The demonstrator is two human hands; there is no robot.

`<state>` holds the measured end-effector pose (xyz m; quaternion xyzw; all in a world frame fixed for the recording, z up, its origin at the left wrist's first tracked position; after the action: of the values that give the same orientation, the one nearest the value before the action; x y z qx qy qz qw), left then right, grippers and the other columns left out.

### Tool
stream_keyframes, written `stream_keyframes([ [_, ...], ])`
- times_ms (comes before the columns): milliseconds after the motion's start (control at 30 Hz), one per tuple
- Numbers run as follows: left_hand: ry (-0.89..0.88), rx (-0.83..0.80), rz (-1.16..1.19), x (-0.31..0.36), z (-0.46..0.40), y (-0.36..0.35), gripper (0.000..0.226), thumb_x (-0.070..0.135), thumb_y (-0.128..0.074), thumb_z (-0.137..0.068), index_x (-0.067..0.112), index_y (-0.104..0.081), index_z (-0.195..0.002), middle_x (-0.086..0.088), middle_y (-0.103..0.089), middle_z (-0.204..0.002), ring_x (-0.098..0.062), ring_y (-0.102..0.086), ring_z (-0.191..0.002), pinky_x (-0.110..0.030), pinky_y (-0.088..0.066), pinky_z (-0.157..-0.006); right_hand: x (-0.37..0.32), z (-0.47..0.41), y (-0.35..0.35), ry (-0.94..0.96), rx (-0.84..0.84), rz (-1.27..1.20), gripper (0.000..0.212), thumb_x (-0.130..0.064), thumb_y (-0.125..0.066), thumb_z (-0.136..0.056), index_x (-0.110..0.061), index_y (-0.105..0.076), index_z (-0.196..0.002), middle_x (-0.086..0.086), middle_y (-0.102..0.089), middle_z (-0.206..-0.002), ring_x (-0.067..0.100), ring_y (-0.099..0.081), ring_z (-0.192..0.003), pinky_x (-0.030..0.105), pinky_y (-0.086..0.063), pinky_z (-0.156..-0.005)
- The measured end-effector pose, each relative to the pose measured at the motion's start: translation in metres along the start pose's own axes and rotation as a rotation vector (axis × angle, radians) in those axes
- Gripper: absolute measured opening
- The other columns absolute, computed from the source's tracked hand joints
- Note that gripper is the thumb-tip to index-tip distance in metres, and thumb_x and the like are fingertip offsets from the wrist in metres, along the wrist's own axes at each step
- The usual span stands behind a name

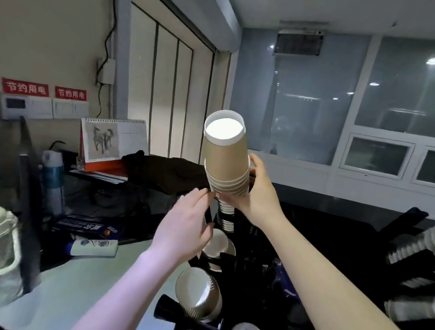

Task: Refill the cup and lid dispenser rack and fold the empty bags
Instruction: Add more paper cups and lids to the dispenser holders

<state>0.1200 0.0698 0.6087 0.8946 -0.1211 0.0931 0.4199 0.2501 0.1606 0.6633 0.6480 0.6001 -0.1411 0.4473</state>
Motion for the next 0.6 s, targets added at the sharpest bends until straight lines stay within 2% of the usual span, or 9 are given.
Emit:
stream_keyframes([
  [100,0.089,-0.056,0.077,-0.017,-0.009,-0.007,0.062,0.030,-0.050,-0.091,0.018,-0.032,-0.149,0.001,-0.027,-0.157,-0.011,-0.021,-0.144,-0.025,-0.020,-0.113,0.003,-0.008,-0.006,-0.027,-0.004,-0.057,0.103,-0.023,-0.090,-0.061,-0.033,-0.028,-0.143,-0.008,-0.047,-0.136,0.015,-0.048,-0.124,0.034,-0.045,-0.100],
  [133,0.120,-0.072,0.121,-0.022,-0.012,-0.008,0.062,0.032,-0.051,-0.091,0.019,-0.033,-0.149,0.002,-0.028,-0.156,-0.010,-0.023,-0.143,-0.024,-0.022,-0.112,0.003,-0.010,-0.007,-0.009,-0.014,-0.032,0.103,-0.021,-0.088,-0.064,-0.031,-0.026,-0.145,-0.006,-0.046,-0.139,0.016,-0.048,-0.125,0.035,-0.044,-0.103],
  [233,0.176,-0.103,0.229,-0.032,-0.020,-0.008,0.072,0.032,-0.059,-0.087,0.023,-0.026,-0.151,0.005,-0.038,-0.151,-0.010,-0.046,-0.129,-0.023,-0.036,-0.104,0.007,-0.012,-0.007,0.024,-0.058,0.102,0.101,-0.022,-0.084,-0.070,-0.026,-0.021,-0.149,-0.005,-0.046,-0.140,0.011,-0.048,-0.125,0.027,-0.042,-0.101],
  [300,0.192,-0.135,0.288,-0.034,-0.025,-0.006,0.080,0.032,-0.061,-0.083,0.030,-0.021,-0.151,0.006,-0.045,-0.145,0.001,-0.057,-0.108,-0.015,-0.042,-0.087,0.011,-0.014,-0.008,-0.003,-0.074,0.126,0.097,-0.023,-0.086,-0.065,-0.029,-0.030,-0.144,-0.007,-0.052,-0.134,0.012,-0.053,-0.120,0.030,-0.046,-0.097],
  [333,0.186,-0.157,0.329,-0.032,-0.028,-0.006,0.081,0.033,-0.062,-0.081,0.034,-0.020,-0.150,0.006,-0.047,-0.145,0.003,-0.055,-0.109,-0.013,-0.040,-0.086,0.012,-0.015,-0.008,-0.017,-0.071,0.133,0.094,-0.025,-0.088,-0.061,-0.031,-0.036,-0.139,-0.010,-0.056,-0.128,0.013,-0.055,-0.116,0.032,-0.049,-0.094],
  [367,0.171,-0.180,0.382,-0.030,-0.032,-0.007,0.083,0.034,-0.063,-0.078,0.038,-0.020,-0.149,0.006,-0.046,-0.146,-0.001,-0.052,-0.120,-0.015,-0.038,-0.090,0.012,-0.016,-0.006,-0.028,-0.065,0.144,0.090,-0.028,-0.088,-0.057,-0.033,-0.042,-0.133,-0.013,-0.059,-0.123,0.012,-0.057,-0.112,0.033,-0.050,-0.091],
  [433,0.150,-0.207,0.495,-0.025,-0.038,-0.007,0.082,0.036,-0.064,-0.073,0.043,-0.024,-0.145,0.008,-0.046,-0.145,-0.007,-0.040,-0.135,-0.023,-0.037,-0.100,0.013,-0.017,-0.001,-0.053,-0.048,0.135,0.084,-0.036,-0.089,-0.051,-0.039,-0.048,-0.124,-0.020,-0.062,-0.111,0.005,-0.059,-0.102,0.028,-0.050,-0.084],
  [533,0.147,-0.223,0.615,-0.019,-0.042,-0.005,0.082,0.036,-0.066,-0.067,0.051,-0.027,-0.138,0.023,-0.052,-0.133,0.002,-0.044,-0.128,-0.023,-0.042,-0.095,0.014,-0.014,0.008,-0.054,-0.011,0.093,0.072,-0.044,-0.090,-0.046,-0.061,-0.048,-0.102,-0.038,-0.060,-0.093,-0.015,-0.056,-0.088,0.011,-0.043,-0.071],
  [600,0.134,-0.231,0.674,-0.015,-0.044,-0.004,0.086,0.036,-0.068,-0.065,0.054,-0.025,-0.138,0.030,-0.053,-0.128,0.009,-0.045,-0.123,-0.022,-0.046,-0.091,0.015,-0.011,0.011,-0.049,0.012,0.080,0.071,-0.046,-0.089,-0.047,-0.064,-0.047,-0.101,-0.037,-0.060,-0.097,-0.013,-0.057,-0.092,0.014,-0.046,-0.074],
])
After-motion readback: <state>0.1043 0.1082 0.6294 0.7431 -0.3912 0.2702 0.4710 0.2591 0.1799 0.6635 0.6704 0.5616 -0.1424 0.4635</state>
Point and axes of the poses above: each hand's wrist, its own z-axis away from the middle knuckle, its own y-axis out of the back of the hand, x = y × z, the point moved 4 cm from there along -z, towards the middle knuckle
